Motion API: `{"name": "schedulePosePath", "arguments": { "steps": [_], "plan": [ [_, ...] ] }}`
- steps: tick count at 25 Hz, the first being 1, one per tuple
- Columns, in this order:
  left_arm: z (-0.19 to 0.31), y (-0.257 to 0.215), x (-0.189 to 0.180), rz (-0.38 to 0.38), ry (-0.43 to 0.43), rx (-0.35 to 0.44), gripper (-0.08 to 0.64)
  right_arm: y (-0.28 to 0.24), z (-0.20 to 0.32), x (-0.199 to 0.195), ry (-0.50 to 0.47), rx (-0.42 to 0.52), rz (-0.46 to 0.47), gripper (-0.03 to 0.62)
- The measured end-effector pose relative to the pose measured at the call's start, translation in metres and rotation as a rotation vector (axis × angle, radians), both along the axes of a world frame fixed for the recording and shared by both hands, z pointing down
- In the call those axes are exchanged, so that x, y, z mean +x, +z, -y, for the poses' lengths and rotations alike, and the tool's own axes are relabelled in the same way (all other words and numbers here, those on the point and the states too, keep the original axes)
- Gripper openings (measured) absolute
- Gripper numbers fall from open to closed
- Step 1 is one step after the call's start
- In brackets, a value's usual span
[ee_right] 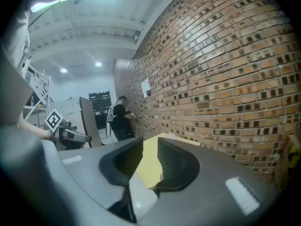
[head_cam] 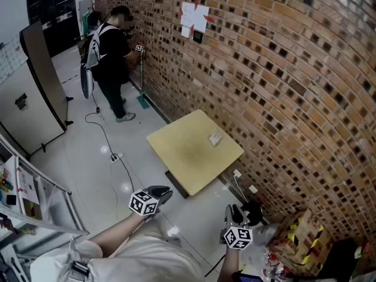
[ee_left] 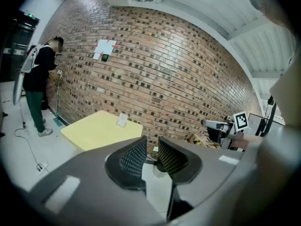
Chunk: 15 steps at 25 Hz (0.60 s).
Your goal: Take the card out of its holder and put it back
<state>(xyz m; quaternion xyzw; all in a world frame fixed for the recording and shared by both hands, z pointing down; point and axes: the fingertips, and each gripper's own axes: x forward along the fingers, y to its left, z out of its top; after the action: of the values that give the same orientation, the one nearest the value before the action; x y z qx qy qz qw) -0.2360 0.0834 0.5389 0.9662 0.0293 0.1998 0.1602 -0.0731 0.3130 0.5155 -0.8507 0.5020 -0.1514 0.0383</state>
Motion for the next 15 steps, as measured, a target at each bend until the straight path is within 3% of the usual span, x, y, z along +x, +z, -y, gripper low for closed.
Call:
{"name": "schedulePosePath", "arguments": {
  "steps": [10,15],
  "plan": [
    [0.026,-0.007,0.009,-0.002,-0.008,0.026,0.095,-0.008,0.002,0.013,0.024,0.059,0.072,0.098],
    [0.040,-0.007,0.011,-0.001,-0.024,0.019,0.095,-0.028,0.020,0.000,-0.053,0.044,0.006,0.053]
  ]
}}
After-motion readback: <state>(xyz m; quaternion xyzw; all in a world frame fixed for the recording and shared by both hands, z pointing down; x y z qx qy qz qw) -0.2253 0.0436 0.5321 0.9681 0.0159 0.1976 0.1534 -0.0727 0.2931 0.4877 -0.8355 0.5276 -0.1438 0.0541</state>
